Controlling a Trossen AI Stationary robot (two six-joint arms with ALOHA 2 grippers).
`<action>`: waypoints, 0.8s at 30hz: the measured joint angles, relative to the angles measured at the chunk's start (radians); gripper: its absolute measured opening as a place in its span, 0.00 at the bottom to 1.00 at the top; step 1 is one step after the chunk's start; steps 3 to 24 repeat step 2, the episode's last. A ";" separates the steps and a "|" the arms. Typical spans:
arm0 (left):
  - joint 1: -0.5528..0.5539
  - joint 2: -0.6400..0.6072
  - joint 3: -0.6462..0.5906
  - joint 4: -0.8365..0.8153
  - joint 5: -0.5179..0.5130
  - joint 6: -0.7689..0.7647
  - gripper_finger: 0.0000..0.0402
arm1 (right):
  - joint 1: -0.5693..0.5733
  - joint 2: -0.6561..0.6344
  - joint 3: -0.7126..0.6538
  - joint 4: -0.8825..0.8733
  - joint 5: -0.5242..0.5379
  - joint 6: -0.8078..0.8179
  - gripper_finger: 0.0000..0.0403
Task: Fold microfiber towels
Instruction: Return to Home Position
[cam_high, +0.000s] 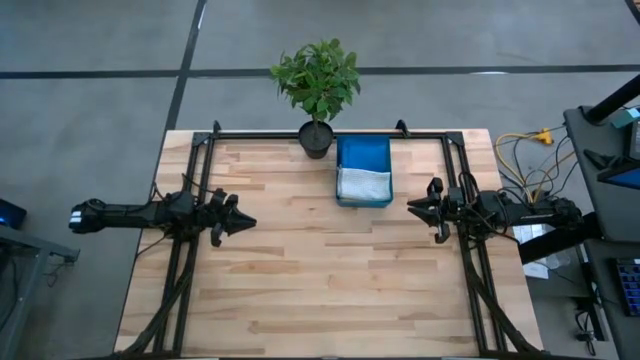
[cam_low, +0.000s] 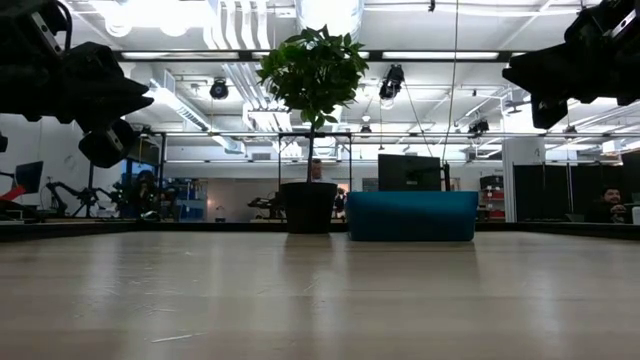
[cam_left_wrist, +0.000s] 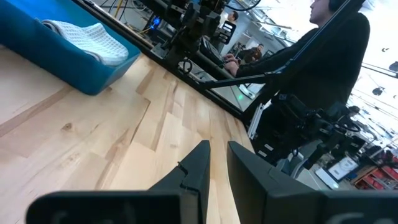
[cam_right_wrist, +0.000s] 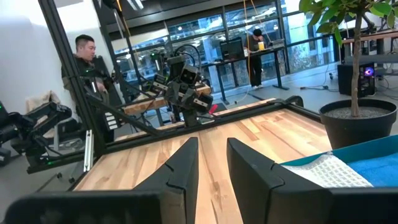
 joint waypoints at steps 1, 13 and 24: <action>0.000 0.000 0.000 0.000 0.000 0.000 0.10 | 0.000 0.000 0.000 0.000 0.000 0.000 0.20; 0.000 0.000 0.000 0.000 0.000 0.000 0.10 | 0.000 0.000 0.000 0.000 0.000 0.000 0.20; 0.000 0.000 0.000 0.000 0.000 0.000 0.10 | 0.000 0.000 0.000 0.000 0.000 0.000 0.20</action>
